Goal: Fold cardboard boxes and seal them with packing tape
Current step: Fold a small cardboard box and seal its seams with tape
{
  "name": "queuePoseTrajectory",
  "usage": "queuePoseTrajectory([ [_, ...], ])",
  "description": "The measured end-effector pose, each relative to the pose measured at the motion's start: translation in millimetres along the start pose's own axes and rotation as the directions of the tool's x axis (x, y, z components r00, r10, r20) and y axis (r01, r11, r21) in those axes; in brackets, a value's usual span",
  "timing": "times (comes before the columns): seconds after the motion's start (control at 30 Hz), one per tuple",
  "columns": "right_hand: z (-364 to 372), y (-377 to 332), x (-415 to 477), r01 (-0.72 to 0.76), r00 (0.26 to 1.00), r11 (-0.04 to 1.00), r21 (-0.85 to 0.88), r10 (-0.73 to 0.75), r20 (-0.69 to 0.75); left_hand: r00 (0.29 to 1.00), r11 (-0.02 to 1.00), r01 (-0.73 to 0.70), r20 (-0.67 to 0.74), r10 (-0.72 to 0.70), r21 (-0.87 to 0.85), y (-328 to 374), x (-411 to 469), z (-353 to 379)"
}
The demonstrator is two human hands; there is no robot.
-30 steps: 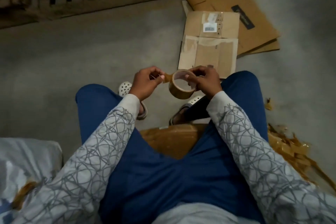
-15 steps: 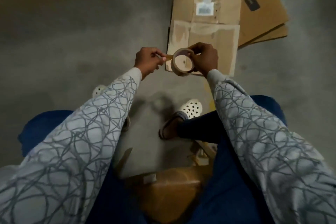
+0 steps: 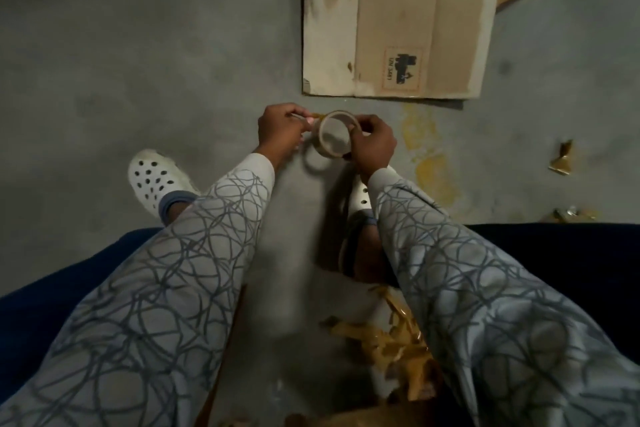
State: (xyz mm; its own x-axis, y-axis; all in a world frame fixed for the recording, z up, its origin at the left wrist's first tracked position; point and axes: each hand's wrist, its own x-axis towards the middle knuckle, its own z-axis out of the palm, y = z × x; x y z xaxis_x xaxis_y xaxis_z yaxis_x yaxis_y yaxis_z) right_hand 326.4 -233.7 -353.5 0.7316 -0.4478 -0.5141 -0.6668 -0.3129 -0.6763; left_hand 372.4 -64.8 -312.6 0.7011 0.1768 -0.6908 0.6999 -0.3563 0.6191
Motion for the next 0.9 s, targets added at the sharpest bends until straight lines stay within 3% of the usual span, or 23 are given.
queuePoseTrajectory([
  [0.4, -4, 20, 27, 0.018, 0.983, 1.000, -0.006, -0.019, -0.183, 1.000, 1.000, -0.017, -0.003, 0.017, -0.026, 5, 41, 57],
  [0.53, -2, 22, 34, 0.014, 0.994, 1.000, 0.015, -0.012, -0.112, 1.000, 0.999, 0.009, -0.022, -0.010, -0.049, -1, 52, 55],
  [0.6, -4, 20, 39, 0.019, 0.995, 0.999, 0.043, -0.015, -0.103, 0.999, 1.000, -0.026, -0.037, 0.026, 0.003, -9, 61, 55],
  [0.73, -16, 8, 71, 0.015, 0.967, 0.986, 0.164, 0.028, -0.255, 0.989, 0.979, -0.149, 0.018, 0.148, 0.138, -5, 70, 55],
  [0.8, -30, 1, 96, -0.093, 0.941, 0.921, 0.379, 0.206, -0.269, 0.982, 0.973, -0.186, 0.056, 0.180, 0.138, 6, 73, 58],
  [0.9, -55, -8, 120, -0.282, 0.839, 0.583, 0.763, 0.534, -0.098, 0.973, 0.977, -0.207, 0.111, 0.201, 0.043, 16, 79, 64],
])
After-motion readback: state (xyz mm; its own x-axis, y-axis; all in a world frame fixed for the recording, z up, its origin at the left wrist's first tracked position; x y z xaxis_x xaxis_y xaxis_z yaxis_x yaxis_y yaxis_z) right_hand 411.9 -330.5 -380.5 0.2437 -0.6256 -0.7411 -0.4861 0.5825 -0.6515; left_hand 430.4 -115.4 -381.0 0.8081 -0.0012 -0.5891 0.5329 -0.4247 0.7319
